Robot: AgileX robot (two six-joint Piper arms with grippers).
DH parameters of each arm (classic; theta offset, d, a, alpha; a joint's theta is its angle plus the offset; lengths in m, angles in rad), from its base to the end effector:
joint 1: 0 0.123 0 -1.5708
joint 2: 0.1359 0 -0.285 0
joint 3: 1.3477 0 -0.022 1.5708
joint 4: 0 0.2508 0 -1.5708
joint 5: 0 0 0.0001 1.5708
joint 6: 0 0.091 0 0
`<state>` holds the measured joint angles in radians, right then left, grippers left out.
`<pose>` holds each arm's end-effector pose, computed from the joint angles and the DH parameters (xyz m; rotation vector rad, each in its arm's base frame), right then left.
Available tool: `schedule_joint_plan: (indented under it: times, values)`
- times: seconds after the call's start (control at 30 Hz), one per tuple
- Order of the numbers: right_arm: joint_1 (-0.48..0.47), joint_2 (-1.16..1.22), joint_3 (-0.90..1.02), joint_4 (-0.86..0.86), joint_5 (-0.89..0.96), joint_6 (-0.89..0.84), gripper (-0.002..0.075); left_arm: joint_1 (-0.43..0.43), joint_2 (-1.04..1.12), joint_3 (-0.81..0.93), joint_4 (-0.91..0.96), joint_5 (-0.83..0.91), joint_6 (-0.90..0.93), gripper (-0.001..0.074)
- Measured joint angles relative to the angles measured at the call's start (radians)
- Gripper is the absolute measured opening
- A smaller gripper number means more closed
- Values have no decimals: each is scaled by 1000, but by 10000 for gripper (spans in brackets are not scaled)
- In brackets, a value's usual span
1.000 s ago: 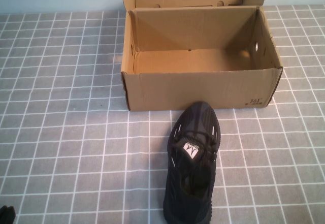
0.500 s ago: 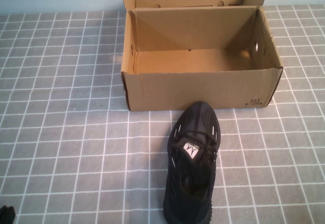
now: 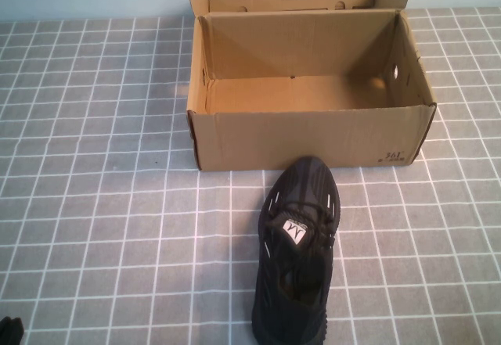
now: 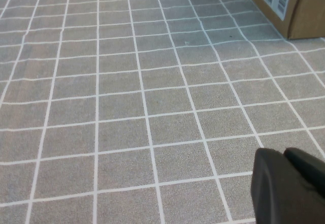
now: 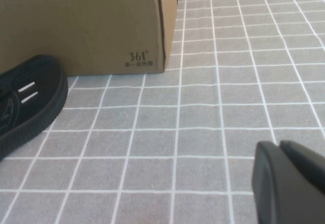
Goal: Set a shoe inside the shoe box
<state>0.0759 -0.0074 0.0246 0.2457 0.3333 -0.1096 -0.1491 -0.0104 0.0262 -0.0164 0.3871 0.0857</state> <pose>0.0531 0.0113 0.1761 -0.0132 1.8291 0.2130 0.0516 -0.0083 0.1702 0.2110 1.8750 -0.0596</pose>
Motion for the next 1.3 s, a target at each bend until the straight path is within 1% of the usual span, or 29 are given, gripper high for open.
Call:
schedule_joint_plan:
  times: [0.13,0.2,0.27,0.43,0.53,0.67,0.77,0.87,0.97,1.13,1.23,1.3]
  values:
    - [0,0,0,8,-23,0,-17,0,0,0,0,0,0,-1]
    - [0,0,0,54,-51,0,-16,0,0,0,0,0,0,-1]
    - [0,0,0,138,-92,0,-16,0,0,0,0,0,0,-1]
    - [0,0,0,468,-204,0,-16,0,0,0,0,0,0,-1]
    - [0,0,0,556,-234,0,-16,0,0,0,0,0,0,-1]
    - [0,0,0,659,-213,0,-16,0,0,0,0,0,0,-1]
    - [0,0,-14,704,-114,0,-16,0,0,0,0,0,0,-1]
    - [0,22,-105,705,45,0,-16,0,0,0,0,0,0,-1]
    - [0,126,-224,653,224,0,-16,0,0,0,0,0,0,-1]
    - [0,401,-432,442,533,0,-16,0,0,0,0,0,0,-1]
    - [0,562,-540,306,655,-25,-16,0,0,0,0,0,0,-1]
    - [0,660,-612,262,702,-65,-16,0,0,0,0,0,0,-1]
